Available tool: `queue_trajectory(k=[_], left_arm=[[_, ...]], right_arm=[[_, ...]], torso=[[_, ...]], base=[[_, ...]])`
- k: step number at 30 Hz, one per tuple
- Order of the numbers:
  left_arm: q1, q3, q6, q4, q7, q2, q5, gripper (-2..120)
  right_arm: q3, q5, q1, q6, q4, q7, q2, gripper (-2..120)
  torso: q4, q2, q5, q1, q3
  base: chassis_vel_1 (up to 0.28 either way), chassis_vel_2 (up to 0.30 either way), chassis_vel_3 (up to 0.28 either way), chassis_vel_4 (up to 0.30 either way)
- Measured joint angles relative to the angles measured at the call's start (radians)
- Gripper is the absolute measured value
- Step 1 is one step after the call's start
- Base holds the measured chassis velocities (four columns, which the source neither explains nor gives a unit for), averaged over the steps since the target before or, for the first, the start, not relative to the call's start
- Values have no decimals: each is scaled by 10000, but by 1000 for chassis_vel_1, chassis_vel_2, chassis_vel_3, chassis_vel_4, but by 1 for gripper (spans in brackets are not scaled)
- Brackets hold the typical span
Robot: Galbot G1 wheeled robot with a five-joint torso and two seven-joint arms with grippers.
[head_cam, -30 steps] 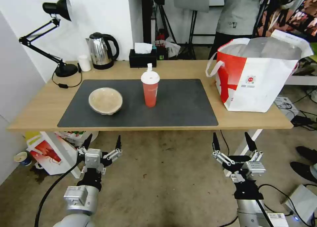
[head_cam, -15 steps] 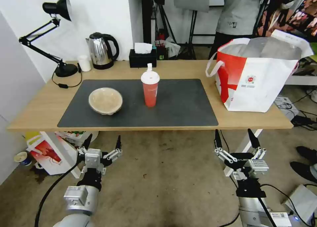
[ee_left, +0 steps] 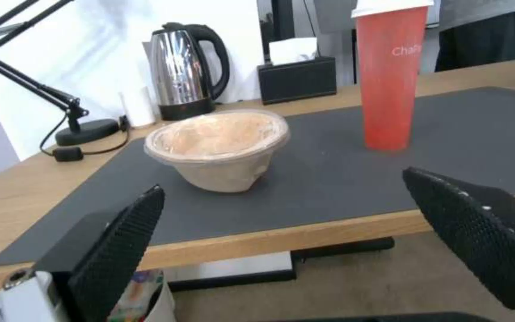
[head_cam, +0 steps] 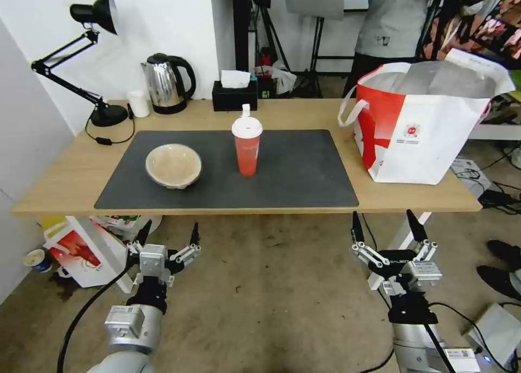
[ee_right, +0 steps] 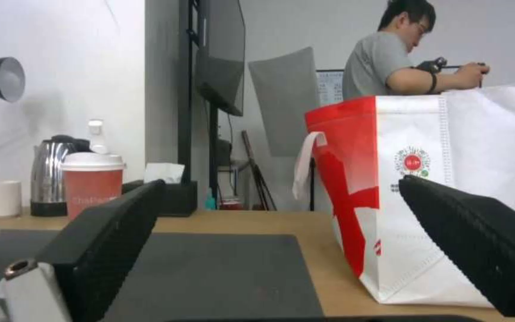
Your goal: Pick up the trash from the table and place it into the takeout bag.
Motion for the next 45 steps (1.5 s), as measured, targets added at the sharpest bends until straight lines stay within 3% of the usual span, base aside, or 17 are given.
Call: queue_trajectory(k=[10, 18, 28, 30, 33, 45], left_arm=[[0, 0, 0, 1, 0, 0, 0, 100], [1, 0, 0, 0, 0, 0, 0, 100], [0, 0, 0, 0, 0, 1, 0, 100], [0, 0, 0, 0, 0, -1, 0, 100], [1, -1, 0, 0, 0, 0, 0, 100], [1, 0, 0, 0, 0, 0, 0, 100]], right_arm=[[292, 502, -90, -739, 758, -326, -662, 100], [1148, 2023, -182, -1774, 1784, -865, -2173, 100], [1588, 3098, -91, -2194, 2185, -1092, -3306, 100], [1750, 3594, -12, -2394, 2190, -1121, -3818, 100], [2231, 4876, 107, -2692, 2190, -1129, -5203, 100], [2344, 6779, 905, -3081, 2175, -1303, -6825, 100]], torso=[[0, 0, 1, 0, 0], [0, 0, 1, -2, 0], [-1, 0, 2, -2, 0], [0, -1, 3, -2, 0], [1, 0, 0, -2, 1], [0, 0, 1, -2, 0]], base=[[0, 0, 0, 0], [0, 0, 0, 0], [0, 0, 0, 0], [0, 0, 0, 0], [0, 0, 0, 0], [0, 0, 0, 0]])
